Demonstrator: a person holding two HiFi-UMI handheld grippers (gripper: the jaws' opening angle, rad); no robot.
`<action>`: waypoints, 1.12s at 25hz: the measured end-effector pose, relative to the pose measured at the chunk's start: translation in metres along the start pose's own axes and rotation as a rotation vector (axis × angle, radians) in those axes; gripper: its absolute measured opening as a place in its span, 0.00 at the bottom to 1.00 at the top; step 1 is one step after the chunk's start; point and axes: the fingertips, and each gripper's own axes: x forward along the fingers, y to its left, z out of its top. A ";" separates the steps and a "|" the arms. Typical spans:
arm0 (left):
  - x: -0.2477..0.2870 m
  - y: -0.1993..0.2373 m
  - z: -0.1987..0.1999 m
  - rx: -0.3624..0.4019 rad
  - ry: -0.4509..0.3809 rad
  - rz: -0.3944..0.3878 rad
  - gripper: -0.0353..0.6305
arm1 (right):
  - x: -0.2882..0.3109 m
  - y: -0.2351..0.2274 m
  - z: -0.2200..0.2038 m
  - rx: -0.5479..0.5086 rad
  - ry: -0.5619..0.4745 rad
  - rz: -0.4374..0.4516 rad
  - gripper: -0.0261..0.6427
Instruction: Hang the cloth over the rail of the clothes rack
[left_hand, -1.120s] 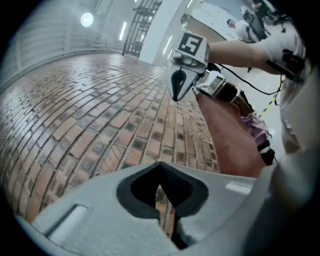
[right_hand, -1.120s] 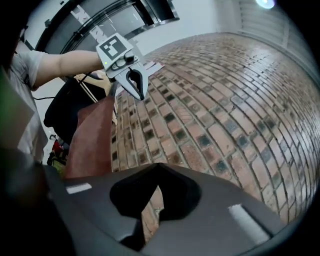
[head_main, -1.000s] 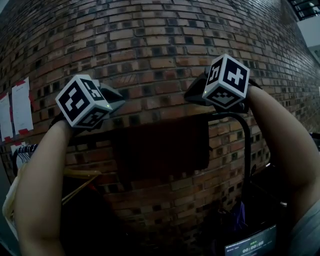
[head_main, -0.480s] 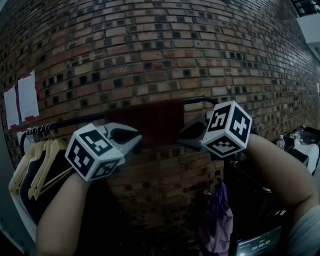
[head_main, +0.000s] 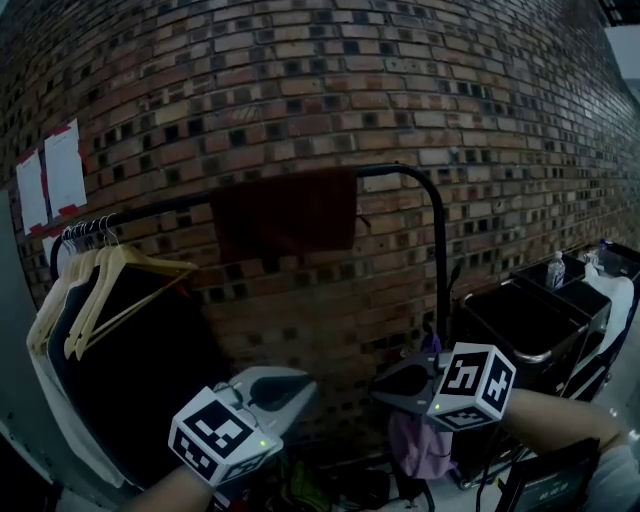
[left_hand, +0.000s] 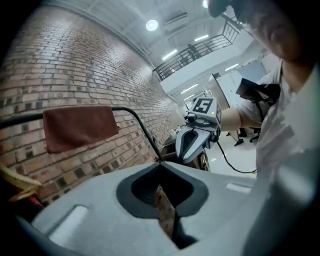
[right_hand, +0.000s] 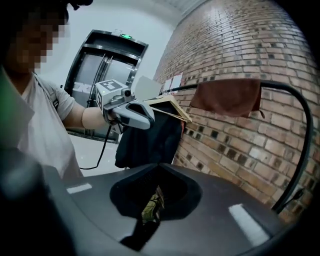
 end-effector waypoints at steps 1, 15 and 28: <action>-0.001 -0.010 -0.008 -0.040 -0.013 -0.008 0.06 | 0.000 0.009 -0.011 0.017 0.000 0.008 0.04; -0.018 -0.099 -0.073 -0.236 -0.083 -0.058 0.06 | 0.022 0.106 -0.050 0.120 -0.102 -0.051 0.04; -0.123 -0.180 -0.087 -0.323 -0.052 -0.101 0.06 | 0.020 0.236 -0.024 0.242 -0.129 -0.055 0.04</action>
